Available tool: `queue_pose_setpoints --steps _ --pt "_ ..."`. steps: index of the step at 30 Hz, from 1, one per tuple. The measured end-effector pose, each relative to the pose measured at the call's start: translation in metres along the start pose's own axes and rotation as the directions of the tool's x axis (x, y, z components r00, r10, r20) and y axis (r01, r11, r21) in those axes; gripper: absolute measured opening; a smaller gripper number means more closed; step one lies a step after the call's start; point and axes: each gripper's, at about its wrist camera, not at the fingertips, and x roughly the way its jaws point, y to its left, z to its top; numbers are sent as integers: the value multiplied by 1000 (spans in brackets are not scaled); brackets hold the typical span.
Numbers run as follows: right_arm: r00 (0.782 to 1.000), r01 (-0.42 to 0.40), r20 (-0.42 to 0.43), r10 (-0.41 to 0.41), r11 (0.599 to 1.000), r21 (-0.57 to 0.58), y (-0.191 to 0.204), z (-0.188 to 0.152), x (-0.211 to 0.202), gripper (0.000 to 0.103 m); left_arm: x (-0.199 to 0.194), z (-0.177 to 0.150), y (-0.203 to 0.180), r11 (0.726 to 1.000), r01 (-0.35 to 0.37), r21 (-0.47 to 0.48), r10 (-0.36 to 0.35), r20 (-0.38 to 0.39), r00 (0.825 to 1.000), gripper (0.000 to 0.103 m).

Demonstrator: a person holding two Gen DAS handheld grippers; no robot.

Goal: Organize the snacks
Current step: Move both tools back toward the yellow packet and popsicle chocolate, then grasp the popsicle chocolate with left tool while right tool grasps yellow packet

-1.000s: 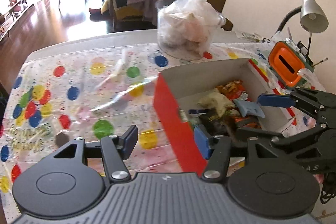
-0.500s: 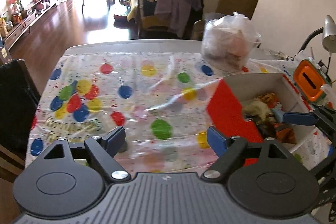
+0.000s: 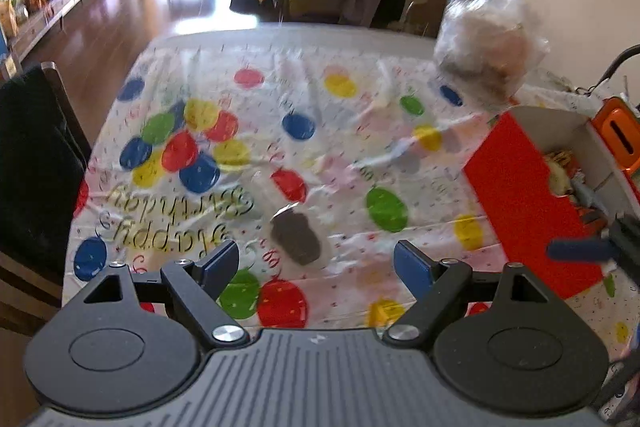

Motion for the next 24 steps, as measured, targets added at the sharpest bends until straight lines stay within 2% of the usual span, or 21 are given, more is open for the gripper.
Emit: queue_pose_setpoints --steps 6,8,10,17,21,24 --pt "993 -59 -102 53 996 -60 16 -3 38 102 39 10 11 998 -23 -66 15 -108 994 85" --pt "990 -71 -131 60 994 -79 19 -4 49 101 50 15 11 995 -64 -83 51 -151 987 85" --pt "985 -84 -156 68 992 -98 21 -3 59 100 62 20 14 991 -70 -111 48 -186 981 85" --pt "964 -136 -246 103 983 -120 16 2 88 84 96 39 18 972 -127 -198 68 -278 958 85" --pt "955 -158 -275 109 973 -166 20 5 96 79 114 46 17 961 -154 -229 75 -322 944 85" --pt "950 -170 -293 108 966 -196 24 6 100 73 119 49 12 959 -174 -221 95 -327 940 85"
